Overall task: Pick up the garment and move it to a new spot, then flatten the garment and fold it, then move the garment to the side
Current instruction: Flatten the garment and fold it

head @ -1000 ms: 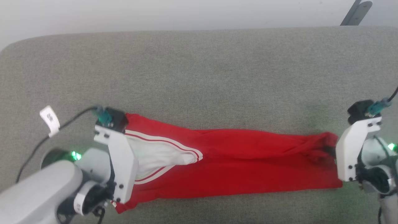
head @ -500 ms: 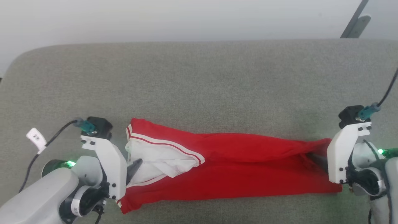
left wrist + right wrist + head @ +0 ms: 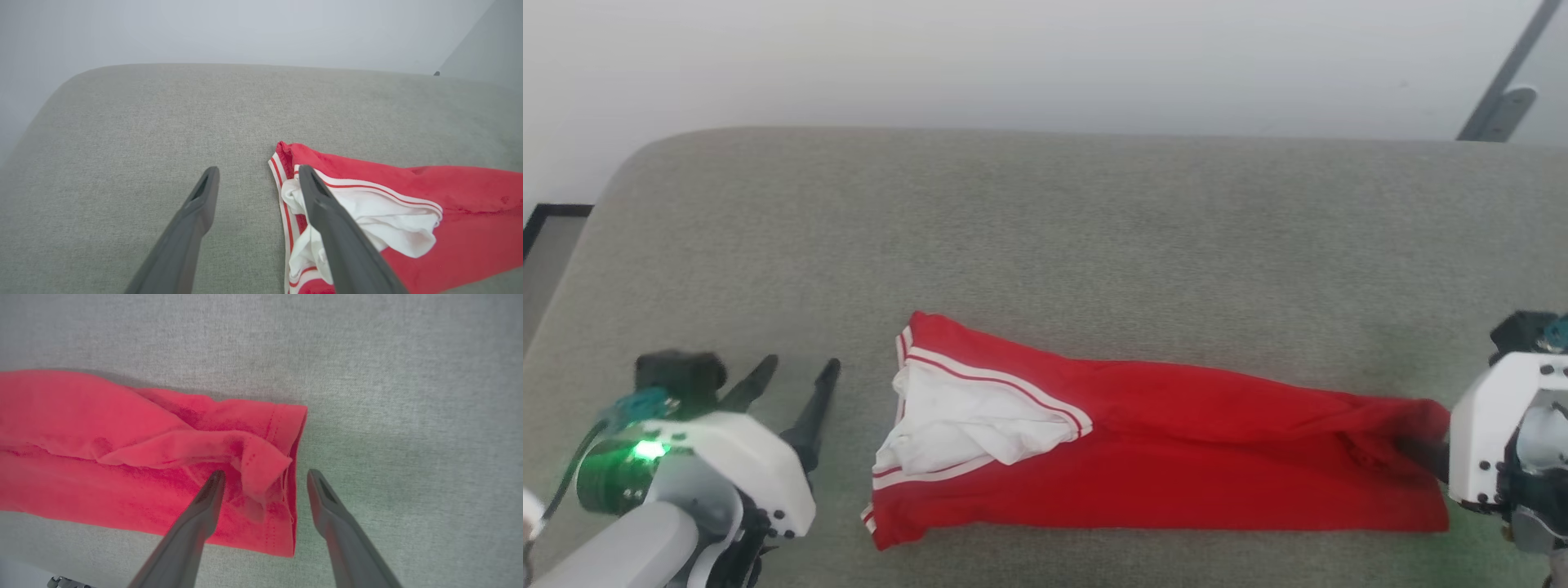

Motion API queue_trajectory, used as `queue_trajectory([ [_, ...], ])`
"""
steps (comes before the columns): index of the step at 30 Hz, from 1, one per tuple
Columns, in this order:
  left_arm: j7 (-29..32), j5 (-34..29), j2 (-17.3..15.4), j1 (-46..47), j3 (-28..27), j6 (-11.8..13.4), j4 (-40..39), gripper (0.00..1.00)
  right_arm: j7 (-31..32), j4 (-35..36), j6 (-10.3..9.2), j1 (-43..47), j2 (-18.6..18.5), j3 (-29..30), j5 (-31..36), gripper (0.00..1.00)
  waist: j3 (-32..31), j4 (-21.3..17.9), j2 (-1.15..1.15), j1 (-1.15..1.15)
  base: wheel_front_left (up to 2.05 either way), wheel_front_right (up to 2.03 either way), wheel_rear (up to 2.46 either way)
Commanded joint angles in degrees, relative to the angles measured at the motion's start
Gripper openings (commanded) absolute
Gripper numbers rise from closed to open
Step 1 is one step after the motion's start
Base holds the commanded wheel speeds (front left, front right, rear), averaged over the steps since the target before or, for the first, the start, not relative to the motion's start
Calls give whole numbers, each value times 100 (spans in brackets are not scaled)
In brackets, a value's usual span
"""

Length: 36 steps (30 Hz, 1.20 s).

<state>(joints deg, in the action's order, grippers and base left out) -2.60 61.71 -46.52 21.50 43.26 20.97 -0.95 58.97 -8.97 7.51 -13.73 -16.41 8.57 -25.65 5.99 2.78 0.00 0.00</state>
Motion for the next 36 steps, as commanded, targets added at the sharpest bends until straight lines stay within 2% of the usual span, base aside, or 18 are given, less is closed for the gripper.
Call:
queue_trajectory([
  [1,-345,-4,56,-187,-133,36,75,100,74,-116,-5,68,17,87,36,100,4,104,0,0,0,0,0],
  [3,-749,17,121,-361,-286,59,176,100,73,-254,-5,56,54,189,37,100,17,170,0,0,0,0,0],
  [7,-1094,-70,210,-567,-471,42,290,100,6,-583,-5,-4,18,217,-10,100,42,263,0,0,0,0,0],
  [10,-1227,-225,311,-773,-693,-9,414,100,-112,-966,-4,-104,-22,95,-90,100,68,346,0,0,0,0,0],
  [14,-1263,-521,616,-1029,-1297,-155,484,100,-227,-1471,-2,-201,26,-282,-381,100,101,439,0,0,0,0,0],
  [15,-1257,-622,728,-1130,-1445,-225,491,100,-292,-1556,-2,-226,4,-405,-457,40,111,463,0,0,0,0,0],
  [16,-1259,-753,807,-1232,-1587,-288,522,100,-323,-1619,-1,-245,-7,-520,-568,0,116,479,0,0,0,0,0],
  [25,-1262,-1385,1504,-1740,-2597,-886,690,100,-597,-1736,-3,-496,-416,-982,-1323,0,140,460,0,0,0,0,0],
  [32,-1263,-1658,1794,-1890,-2991,-1206,797,100,-901,-1835,-7,-653,-916,-786,-1478,0,182,266,0,0,0,0,0],
  [36,-1263,-1805,1907,-1903,-3115,-1285,824,100,-1024,-2081,-7,-784,-1178,-576,-1485,0,218,143,0,0,0,0,0],
])
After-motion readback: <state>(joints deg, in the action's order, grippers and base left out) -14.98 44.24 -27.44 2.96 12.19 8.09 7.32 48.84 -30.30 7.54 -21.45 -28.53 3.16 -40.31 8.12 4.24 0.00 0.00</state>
